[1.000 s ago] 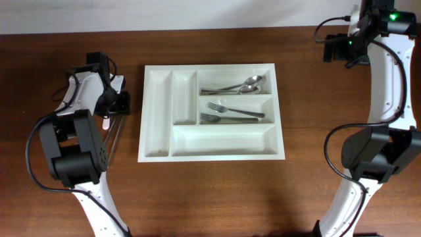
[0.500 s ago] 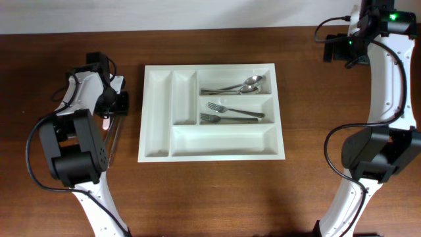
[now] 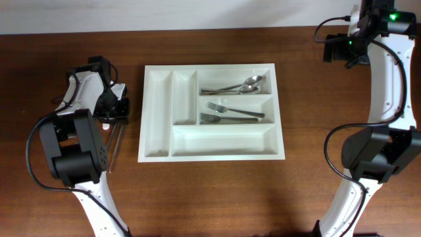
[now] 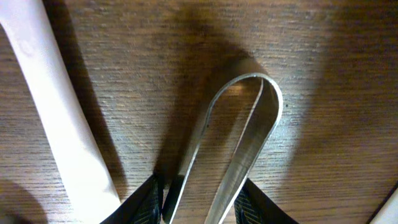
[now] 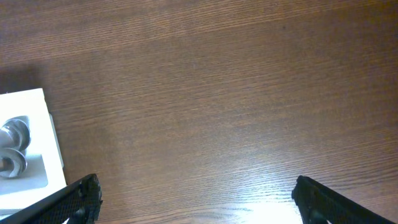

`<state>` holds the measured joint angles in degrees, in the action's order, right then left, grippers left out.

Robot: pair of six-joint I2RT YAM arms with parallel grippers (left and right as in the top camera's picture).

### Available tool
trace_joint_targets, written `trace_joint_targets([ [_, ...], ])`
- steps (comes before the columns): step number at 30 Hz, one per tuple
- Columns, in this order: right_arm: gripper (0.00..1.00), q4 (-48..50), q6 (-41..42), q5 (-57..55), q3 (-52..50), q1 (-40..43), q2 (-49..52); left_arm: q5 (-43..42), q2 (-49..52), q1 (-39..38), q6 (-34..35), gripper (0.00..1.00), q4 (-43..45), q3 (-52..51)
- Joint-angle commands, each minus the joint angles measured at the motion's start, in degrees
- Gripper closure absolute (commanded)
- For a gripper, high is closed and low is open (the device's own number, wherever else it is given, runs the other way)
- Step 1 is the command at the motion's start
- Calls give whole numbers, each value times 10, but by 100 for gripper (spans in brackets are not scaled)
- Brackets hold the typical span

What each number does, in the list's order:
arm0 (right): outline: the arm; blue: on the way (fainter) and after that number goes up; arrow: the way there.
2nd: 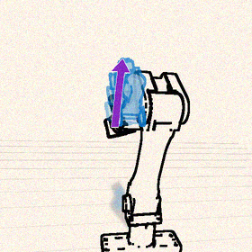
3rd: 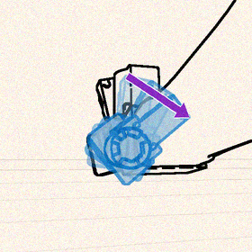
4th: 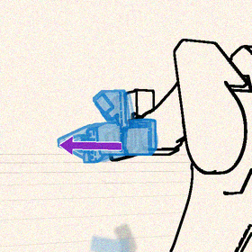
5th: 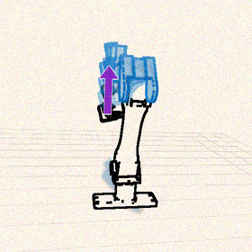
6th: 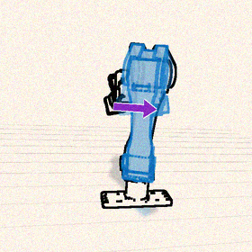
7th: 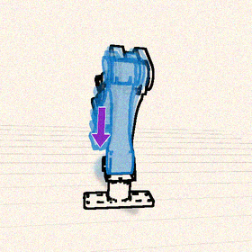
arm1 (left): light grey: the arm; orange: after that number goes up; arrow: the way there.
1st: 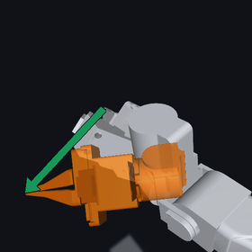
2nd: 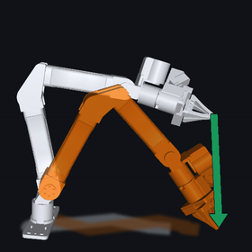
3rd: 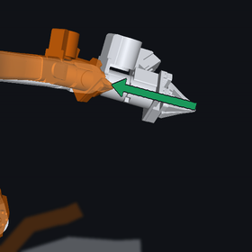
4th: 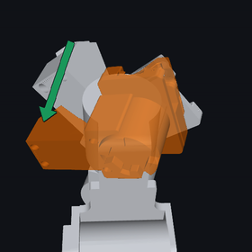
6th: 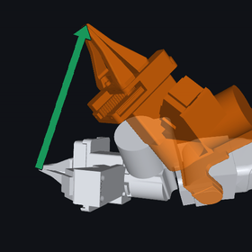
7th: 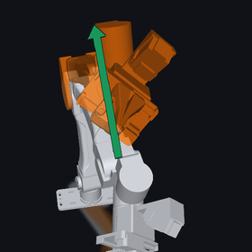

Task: Pack container
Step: 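Lift the tongs upward with the left gripper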

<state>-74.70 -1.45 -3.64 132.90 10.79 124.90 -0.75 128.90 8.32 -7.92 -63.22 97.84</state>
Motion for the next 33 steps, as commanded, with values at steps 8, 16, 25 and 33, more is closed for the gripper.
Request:
trace_joint_targets([
  [8, 1, 2, 7, -7, -2, -2, 2, -14, 26, 0, -8, 83, 4, -5],
  [16, 1, 2, 7, -7, -2, -2, 2, -14, 25, 0, -8, 90, 9, -4],
  [25, 1, 2, 7, -7, -2, -2, 2, -14, 25, 0, -8, 98, -23, 55],
  [33, 1, 2, 7, -7, -2, -2, 2, -3, 25, 0, -8, 98, -66, 132],
])
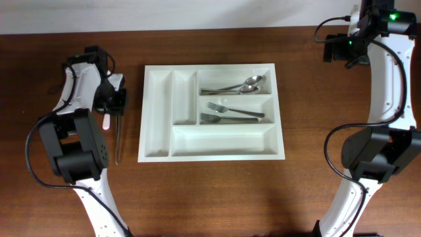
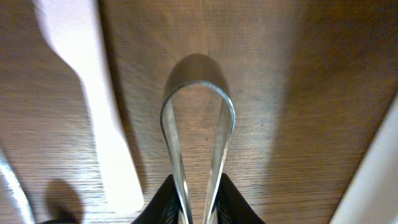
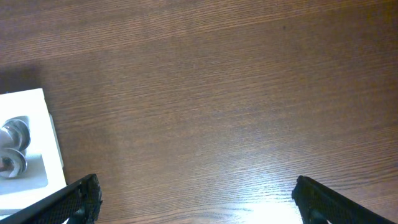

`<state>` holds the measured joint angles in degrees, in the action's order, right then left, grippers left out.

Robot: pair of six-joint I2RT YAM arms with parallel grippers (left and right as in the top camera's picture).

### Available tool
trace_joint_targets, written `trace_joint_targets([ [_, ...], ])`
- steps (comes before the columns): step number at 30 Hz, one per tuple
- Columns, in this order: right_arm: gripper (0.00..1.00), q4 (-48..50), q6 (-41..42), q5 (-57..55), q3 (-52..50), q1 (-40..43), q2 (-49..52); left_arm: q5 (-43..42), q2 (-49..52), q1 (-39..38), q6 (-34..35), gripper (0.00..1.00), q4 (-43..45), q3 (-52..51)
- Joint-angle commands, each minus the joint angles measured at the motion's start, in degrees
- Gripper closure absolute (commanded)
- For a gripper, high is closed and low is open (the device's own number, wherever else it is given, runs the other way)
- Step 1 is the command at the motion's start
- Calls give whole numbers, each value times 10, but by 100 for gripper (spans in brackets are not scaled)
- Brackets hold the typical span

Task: Pack container
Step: 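Lift the tongs upward with the left gripper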

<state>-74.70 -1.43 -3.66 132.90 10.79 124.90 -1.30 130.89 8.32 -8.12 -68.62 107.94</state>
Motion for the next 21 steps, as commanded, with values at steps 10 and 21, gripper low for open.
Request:
trace_joint_targets([
  [10, 1, 2, 7, -7, -2, -2, 2, 17, 5, 0, -6, 98, -72, 118],
  [21, 1, 2, 7, -7, -2, -2, 2, 14, 5, -2, -19, 98, -143, 215],
])
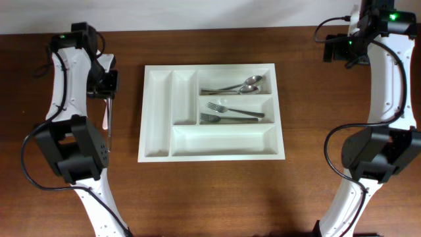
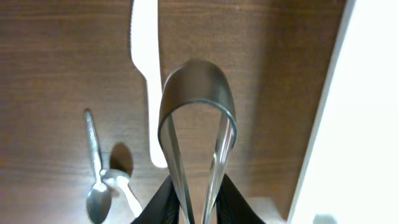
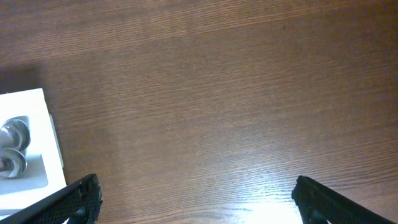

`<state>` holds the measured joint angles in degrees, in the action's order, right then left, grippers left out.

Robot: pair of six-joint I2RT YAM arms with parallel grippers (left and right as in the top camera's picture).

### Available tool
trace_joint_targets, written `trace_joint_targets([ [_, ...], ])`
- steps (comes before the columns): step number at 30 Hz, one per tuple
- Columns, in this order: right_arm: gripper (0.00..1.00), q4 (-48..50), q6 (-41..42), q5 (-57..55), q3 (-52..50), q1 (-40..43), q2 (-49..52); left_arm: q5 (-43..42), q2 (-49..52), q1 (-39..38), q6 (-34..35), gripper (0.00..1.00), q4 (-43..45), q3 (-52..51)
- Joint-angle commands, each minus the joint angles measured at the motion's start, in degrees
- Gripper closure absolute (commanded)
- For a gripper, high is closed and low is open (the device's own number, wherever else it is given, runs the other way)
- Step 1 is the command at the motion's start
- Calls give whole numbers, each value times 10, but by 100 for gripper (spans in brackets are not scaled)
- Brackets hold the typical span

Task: Pack container
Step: 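Lift the tongs upward with the left gripper, then carry the tongs into the tray's bottom compartment and release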

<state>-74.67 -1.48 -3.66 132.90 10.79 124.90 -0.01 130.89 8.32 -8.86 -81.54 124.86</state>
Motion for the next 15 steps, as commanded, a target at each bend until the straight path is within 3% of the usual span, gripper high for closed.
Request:
trace_joint_targets([
  [1, 1, 1, 7, -7, -2, -2, 2, -3, 5, -4, -19, 98, -23, 64],
  [10, 1, 1, 7, -7, -2, -2, 2, -29, 5, -63, -57, 98, -69, 204],
  [15, 1, 1, 7, -7, -2, -2, 2, -35, 5, -130, -96, 98, -76, 229],
])
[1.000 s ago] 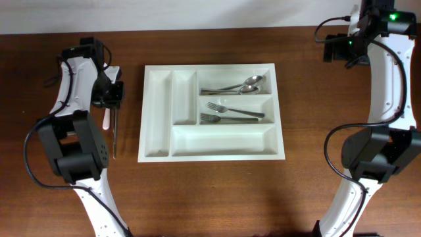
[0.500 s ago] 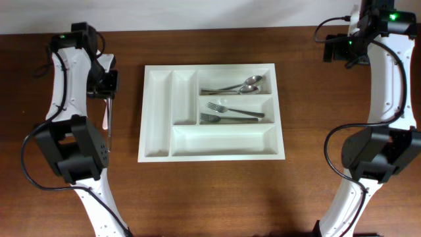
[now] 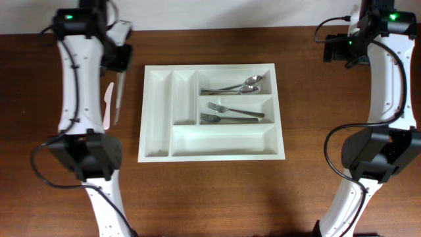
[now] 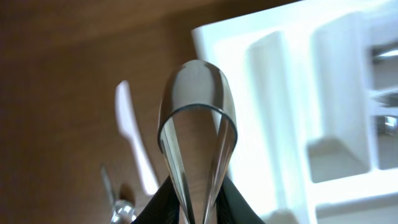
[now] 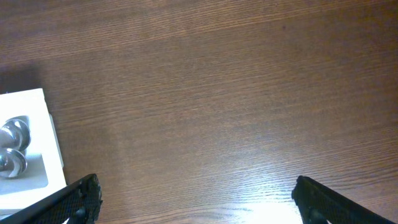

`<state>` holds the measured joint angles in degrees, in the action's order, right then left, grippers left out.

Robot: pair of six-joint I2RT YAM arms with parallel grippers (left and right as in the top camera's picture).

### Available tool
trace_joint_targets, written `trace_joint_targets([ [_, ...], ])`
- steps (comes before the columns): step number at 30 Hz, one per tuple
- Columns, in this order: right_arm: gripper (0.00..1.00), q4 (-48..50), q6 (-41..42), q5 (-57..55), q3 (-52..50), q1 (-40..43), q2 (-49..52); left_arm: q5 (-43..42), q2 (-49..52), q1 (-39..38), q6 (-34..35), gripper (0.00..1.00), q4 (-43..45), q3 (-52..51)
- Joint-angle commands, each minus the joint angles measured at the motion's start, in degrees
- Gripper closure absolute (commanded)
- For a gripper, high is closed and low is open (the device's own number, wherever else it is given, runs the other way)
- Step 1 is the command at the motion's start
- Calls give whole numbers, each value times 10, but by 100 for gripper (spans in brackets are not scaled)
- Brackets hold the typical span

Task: Pack container
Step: 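Carry the tongs into the tray's bottom compartment and release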

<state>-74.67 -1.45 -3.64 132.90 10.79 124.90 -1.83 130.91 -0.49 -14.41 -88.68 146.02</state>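
Note:
My left gripper (image 4: 198,208) is shut on a pair of metal tongs (image 4: 198,112), squeezed at their open ends with the loop end pointing away. In the overhead view the left gripper (image 3: 121,60) is raised near the back left corner of the white divided tray (image 3: 141,112). The tongs (image 3: 118,102) hang between that tray and a white plastic knife (image 3: 107,105). The tray (image 4: 292,68) fills the right of the left wrist view. My right gripper (image 5: 194,200) stands open over bare wood at the back right.
Two spoons (image 3: 240,85) and two forks (image 3: 227,112) lie in the tray's right compartments. The white knife (image 4: 134,143) and a metal spoon (image 4: 119,208) lie on the table left of the tray. The tray's corner (image 5: 25,143) shows in the right wrist view.
My left gripper, still shut on the tongs, stands higher and further back, closer to the tray's left edge. The tray now fills much of its view. The right arm has not moved.
My left gripper was low on the table left of the tray, shut on the tongs. Then it sat a little further back, still low. Then it held the tongs up over the knife and spoon, and now higher beside the tray. The right gripper stayed open throughout.

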Motion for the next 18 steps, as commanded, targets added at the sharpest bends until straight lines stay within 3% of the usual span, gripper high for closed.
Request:
trace_joint_targets([
  [1, 1, 2, 7, -7, -2, -2, 2, -19, 5, -61, -54, 98, -5, 17],
  [18, 1, 1, 7, -7, -2, -2, 2, -85, 6, -349, -283, 98, -72, 10],
])
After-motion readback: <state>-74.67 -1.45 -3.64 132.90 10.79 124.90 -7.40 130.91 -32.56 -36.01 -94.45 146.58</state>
